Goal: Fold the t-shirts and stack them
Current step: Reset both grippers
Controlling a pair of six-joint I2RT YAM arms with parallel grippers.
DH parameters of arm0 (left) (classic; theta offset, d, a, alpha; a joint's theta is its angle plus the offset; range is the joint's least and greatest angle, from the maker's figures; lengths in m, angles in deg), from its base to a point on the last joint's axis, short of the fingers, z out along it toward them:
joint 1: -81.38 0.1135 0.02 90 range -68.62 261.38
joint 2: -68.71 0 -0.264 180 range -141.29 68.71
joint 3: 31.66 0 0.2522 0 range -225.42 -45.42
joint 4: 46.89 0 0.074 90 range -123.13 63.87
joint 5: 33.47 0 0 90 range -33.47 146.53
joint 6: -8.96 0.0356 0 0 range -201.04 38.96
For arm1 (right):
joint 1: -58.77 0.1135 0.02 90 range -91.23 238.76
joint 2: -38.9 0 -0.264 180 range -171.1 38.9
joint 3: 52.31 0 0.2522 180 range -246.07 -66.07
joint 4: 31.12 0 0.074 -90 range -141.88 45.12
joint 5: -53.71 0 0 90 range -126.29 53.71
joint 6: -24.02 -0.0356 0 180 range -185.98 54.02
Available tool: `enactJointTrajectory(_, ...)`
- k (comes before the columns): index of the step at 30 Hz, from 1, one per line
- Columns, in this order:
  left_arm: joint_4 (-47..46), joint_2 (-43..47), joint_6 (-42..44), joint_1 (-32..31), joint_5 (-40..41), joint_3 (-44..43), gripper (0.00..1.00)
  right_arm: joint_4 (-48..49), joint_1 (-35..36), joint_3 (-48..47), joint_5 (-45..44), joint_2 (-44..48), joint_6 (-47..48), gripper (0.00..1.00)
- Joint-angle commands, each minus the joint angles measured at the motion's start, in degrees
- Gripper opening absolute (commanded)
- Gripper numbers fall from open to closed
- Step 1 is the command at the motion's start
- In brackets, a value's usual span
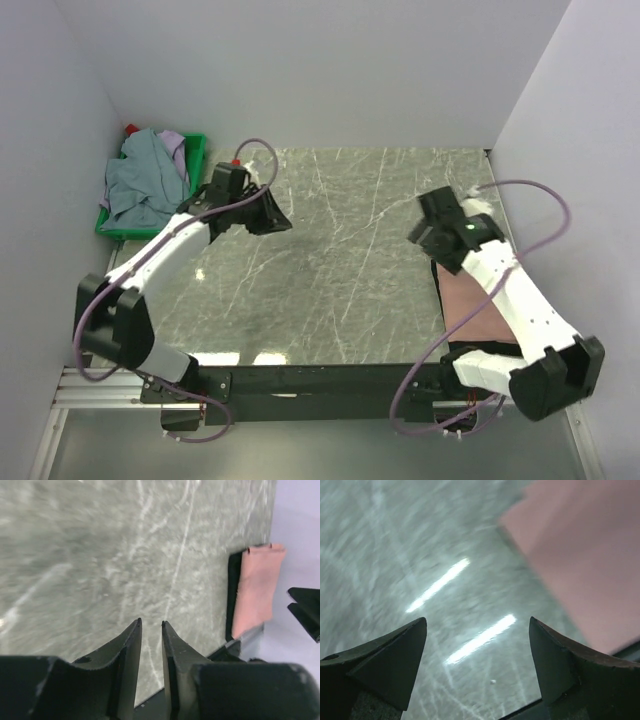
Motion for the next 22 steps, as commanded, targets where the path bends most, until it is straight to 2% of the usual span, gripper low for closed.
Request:
enactJointTrajectory(1, 0.8, 6.9, 3.4, 2.0, 5.8, 2.9, 0.29, 11.0, 9.3, -2.6, -1.5, -2.5, -0.2, 0.89)
enactJointTrajectory(9, 3.7, 19.0, 6.1, 3.7, 18.0, 9.7, 0.34, 28.6, 20.5, -3.1, -0.2, -6.4, 9.2, 0.91)
enactJointTrajectory(15, 4.5, 23.9, 6.1, 3.8, 22.1, 11.9, 0.35, 38.9, 21.1, 3.0, 4.5, -4.5, 14.1, 0.92)
enactJointTrajectory(22, 4.4, 27.3, 4.7, 3.9, 24.5, 12.8, 0.36, 41.8, 21.1, 5.6, 5.0, -2.4, 16.7, 0.93)
